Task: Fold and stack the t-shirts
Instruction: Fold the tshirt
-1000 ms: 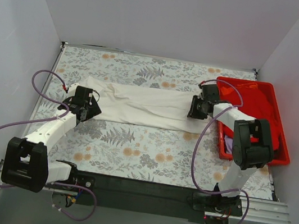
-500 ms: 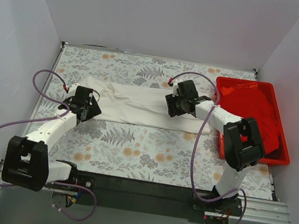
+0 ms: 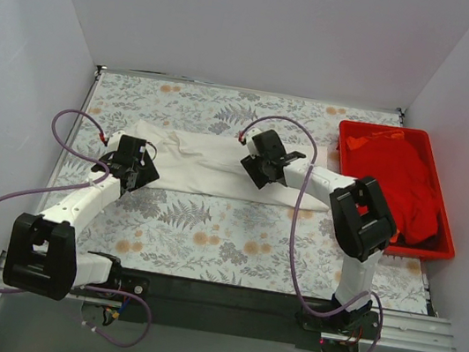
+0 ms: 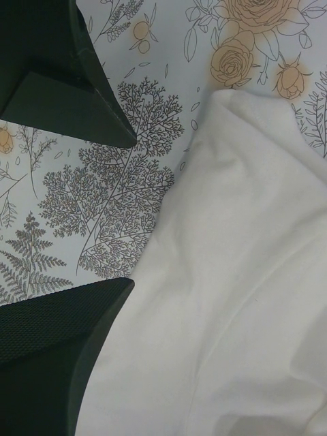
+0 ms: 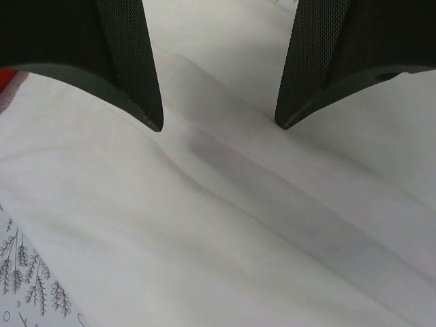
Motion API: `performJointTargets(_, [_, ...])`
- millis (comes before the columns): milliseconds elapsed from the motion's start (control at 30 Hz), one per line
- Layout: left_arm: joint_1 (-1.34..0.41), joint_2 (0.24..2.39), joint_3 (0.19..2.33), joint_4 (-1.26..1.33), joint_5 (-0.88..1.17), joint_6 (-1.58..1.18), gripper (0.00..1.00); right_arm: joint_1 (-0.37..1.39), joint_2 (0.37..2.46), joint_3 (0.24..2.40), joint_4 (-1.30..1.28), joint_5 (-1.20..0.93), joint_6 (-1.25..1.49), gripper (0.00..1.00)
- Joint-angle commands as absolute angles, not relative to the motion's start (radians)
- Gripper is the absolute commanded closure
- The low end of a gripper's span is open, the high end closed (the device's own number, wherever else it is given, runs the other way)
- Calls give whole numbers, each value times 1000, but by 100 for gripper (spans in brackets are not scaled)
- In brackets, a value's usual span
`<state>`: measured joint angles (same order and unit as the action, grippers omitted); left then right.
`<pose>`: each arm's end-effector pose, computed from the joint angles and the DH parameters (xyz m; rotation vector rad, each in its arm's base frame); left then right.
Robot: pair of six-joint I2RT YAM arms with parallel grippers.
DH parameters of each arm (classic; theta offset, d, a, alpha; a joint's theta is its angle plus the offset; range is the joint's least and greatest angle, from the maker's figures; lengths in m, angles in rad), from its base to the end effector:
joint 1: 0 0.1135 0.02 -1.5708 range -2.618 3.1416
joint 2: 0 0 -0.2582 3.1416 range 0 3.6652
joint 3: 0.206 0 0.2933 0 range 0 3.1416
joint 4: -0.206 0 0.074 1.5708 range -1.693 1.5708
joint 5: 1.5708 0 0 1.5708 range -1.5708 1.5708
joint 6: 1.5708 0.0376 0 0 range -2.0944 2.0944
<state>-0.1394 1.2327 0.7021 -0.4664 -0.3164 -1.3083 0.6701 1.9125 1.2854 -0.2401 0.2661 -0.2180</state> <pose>0.2709 -0.0262 0.1714 -1.4789 2.0221 -0.1899 0.3553 0.2690 0.1528 -0.9237 2.2158 -0.1155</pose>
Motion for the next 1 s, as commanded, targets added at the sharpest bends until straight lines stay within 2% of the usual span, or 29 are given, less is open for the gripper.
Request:
performJointTargets(0, [-143, 1229, 727, -456, -327, -1295, 24, 663, 1957, 1341, -245, 403, -291, 27])
performJointTargets(267, [-143, 1229, 727, -454, -330, -1295, 24, 528, 1965, 1404, -256, 485, -259, 27])
performJointTargets(533, [-143, 1230, 726, -457, -328, -1301, 24, 423, 1919, 1361, -325, 568, -175, 28])
performJointTargets(700, [-124, 1235, 726, -469, -330, -1334, 24, 425, 1754, 1289, -365, 407, -39, 33])
performJointTargets(967, [58, 1236, 716, -515, -299, -1459, 26, 419, 1540, 1025, -327, 172, 161, 43])
